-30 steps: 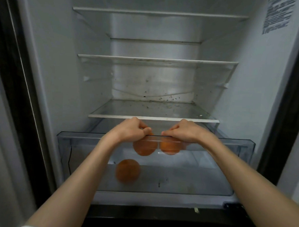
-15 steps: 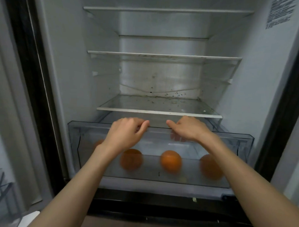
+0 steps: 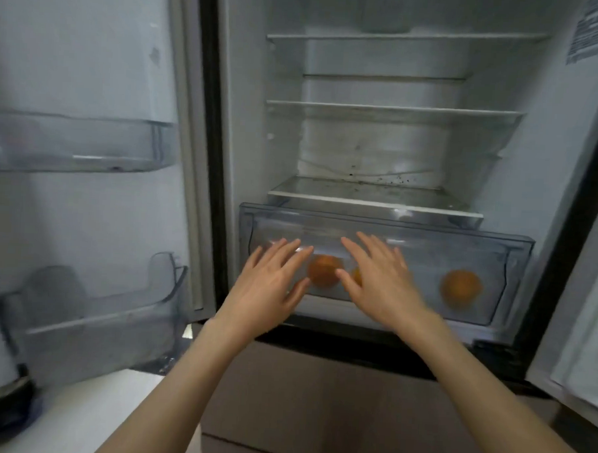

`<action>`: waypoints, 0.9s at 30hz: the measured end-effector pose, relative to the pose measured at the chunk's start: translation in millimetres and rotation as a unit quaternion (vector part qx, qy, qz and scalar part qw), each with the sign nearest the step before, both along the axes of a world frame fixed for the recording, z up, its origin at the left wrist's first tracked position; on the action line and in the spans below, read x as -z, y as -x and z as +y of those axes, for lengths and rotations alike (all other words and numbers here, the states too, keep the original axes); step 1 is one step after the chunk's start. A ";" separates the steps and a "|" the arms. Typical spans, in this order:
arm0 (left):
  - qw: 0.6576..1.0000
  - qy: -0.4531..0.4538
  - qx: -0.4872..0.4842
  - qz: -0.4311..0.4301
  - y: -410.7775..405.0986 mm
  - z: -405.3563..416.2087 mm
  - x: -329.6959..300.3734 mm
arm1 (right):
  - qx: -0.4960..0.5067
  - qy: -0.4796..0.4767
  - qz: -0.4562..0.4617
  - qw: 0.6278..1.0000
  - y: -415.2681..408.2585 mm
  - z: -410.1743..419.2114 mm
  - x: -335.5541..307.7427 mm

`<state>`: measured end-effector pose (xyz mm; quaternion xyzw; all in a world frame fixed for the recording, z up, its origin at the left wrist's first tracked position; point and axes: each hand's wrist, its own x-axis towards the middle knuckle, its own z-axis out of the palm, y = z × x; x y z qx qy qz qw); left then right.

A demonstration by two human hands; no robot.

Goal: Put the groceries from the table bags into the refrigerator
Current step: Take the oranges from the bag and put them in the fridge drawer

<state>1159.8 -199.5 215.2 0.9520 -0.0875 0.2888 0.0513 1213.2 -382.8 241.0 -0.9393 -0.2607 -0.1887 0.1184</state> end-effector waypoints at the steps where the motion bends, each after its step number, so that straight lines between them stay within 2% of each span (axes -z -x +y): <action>1: 1.000 0.001 -0.010 -0.004 21.0 6.5 10.6 | -0.015 -0.006 0.002 1.000 18.4 7.6 9.3; 3: 0.999 0.000 -0.038 -0.005 67.1 19.2 32.5 | -0.042 -0.006 0.022 0.999 57.1 23.6 31.7; 7: 0.994 0.006 -0.094 0.048 163.9 49.8 73.8 | -0.090 0.034 0.086 0.992 131.4 62.2 75.9; 12: 0.974 0.029 -0.199 0.106 271.4 103.4 105.6 | -0.202 0.050 0.121 0.971 206.6 131.5 105.3; 16: 0.942 0.065 -0.298 0.143 353.1 146.5 117.1 | -0.291 0.056 0.127 0.946 258.7 201.5 118.8; 27: 0.851 0.136 -0.483 0.154 517.6 296.0 151.8 | -0.478 0.080 0.133 0.864 385.0 416.7 144.8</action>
